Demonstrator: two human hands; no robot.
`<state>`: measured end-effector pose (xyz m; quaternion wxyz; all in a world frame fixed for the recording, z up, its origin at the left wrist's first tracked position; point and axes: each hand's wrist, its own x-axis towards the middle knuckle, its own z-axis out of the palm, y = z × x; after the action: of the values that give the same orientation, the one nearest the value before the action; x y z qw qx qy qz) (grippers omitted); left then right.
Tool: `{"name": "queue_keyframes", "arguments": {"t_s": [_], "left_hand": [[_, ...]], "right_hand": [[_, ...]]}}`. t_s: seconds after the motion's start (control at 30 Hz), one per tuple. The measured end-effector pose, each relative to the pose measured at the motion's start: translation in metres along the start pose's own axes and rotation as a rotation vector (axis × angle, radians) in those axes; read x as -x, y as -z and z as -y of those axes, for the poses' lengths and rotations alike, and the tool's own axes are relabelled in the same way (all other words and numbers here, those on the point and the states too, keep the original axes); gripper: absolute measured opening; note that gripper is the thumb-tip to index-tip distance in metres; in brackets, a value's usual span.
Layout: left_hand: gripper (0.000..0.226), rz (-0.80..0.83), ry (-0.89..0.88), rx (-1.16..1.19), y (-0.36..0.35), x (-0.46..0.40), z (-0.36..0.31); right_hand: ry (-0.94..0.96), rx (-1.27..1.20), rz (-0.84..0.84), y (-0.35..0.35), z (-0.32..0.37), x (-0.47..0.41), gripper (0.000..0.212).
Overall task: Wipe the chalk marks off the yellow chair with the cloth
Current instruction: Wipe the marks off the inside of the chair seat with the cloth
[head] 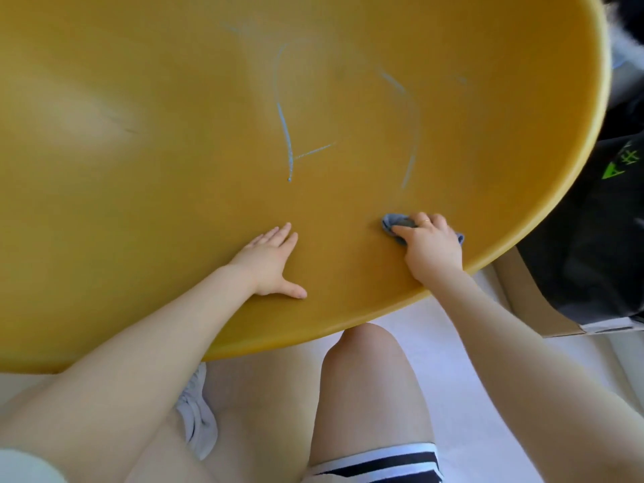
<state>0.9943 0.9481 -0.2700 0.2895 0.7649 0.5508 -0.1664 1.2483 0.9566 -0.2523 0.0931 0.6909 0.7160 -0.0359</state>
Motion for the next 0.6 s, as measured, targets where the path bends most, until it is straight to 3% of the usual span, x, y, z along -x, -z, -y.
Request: {"name": "queue_keyframes", "arguments": {"t_s": [0.1,0.2,0.43,0.6], "left_hand": [[0.112,0.011,0.006,0.027,-0.005,-0.010,-0.016],[0.114,0.016,0.041,0.051,-0.009,-0.017,-0.023],[0.111,0.060,0.073,0.094,-0.006,-0.021,-0.032],[0.101,0.042,0.087,0.206,0.001,-0.025,-0.049]], "right_hand": [[-0.108,0.170,-0.138,0.022,-0.044,0.000,0.036],[-0.163,0.145,-0.170,0.022,-0.049,-0.001,0.034],[0.034,-0.127,-0.057,-0.019,0.037,0.029,0.044],[0.169,-0.041,0.003,-0.011,0.011,0.033,0.044]]}}
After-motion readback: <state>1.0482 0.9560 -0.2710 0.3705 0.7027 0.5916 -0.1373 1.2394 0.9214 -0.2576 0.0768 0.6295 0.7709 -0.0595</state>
